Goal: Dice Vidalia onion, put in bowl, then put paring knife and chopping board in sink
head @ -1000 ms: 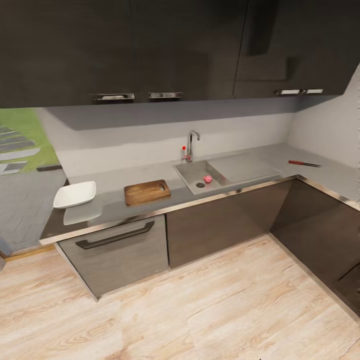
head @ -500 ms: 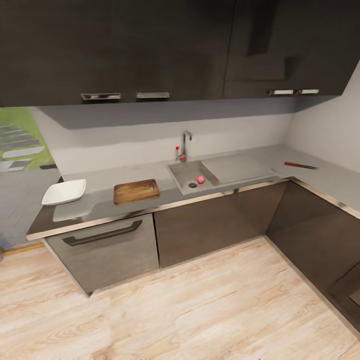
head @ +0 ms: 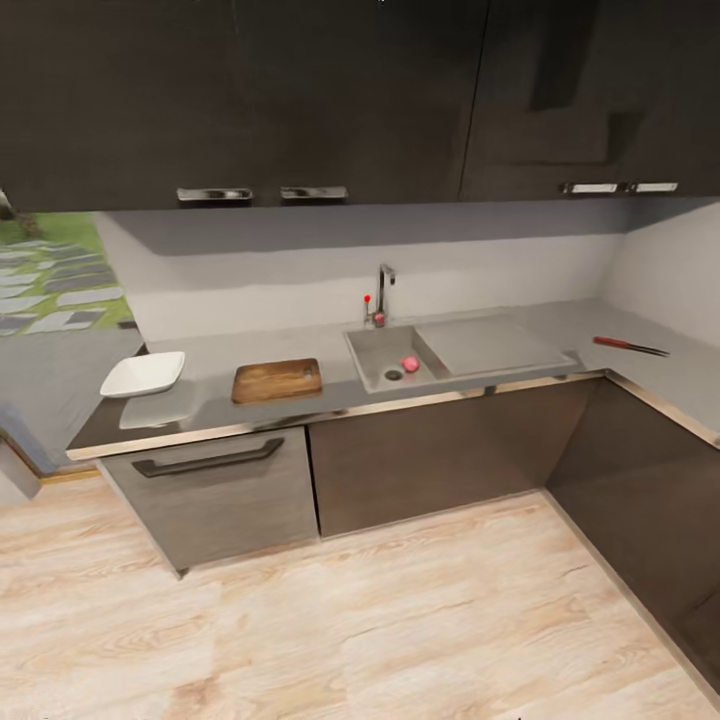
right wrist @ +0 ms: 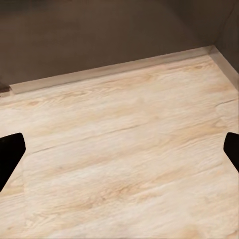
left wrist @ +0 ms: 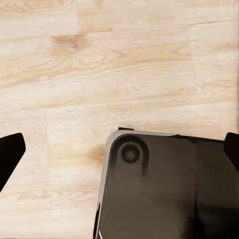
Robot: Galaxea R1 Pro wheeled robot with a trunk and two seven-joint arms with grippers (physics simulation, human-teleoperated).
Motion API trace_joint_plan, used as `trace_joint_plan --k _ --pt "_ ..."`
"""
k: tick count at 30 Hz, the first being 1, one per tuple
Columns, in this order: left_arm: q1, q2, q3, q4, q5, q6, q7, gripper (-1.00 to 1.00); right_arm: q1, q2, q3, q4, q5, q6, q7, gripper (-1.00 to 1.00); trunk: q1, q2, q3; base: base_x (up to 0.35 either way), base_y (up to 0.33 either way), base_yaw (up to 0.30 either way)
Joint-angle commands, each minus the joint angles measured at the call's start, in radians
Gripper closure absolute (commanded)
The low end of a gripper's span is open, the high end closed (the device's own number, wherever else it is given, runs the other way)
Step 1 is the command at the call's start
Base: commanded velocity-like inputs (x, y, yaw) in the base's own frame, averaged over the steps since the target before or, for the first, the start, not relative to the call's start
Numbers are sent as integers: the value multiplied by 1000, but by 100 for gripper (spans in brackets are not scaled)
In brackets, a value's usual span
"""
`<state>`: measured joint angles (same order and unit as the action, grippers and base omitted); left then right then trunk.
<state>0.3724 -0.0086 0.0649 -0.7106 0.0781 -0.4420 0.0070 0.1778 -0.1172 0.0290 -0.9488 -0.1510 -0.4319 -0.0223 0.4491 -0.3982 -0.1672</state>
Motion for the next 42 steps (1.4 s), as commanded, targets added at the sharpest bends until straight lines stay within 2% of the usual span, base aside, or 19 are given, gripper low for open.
trace_joint_plan --k 1,20,42 --pt "0 -1 1 -2 5 -1 -2 -100 0 -1 3 -1 -7 -2 -2 -100 1 -2 -1 91 -240 189" --pt "0 -1 1 -1 5 0 -2 -100 0 0 4 1 -6 -3 -4 -100 1 -2 21 120 -215 189" --pt "0 -1 1 5 5 0 -2 -100 0 1 5 1 -5 -4 -3 -100 1 -2 47 121 -282 175"
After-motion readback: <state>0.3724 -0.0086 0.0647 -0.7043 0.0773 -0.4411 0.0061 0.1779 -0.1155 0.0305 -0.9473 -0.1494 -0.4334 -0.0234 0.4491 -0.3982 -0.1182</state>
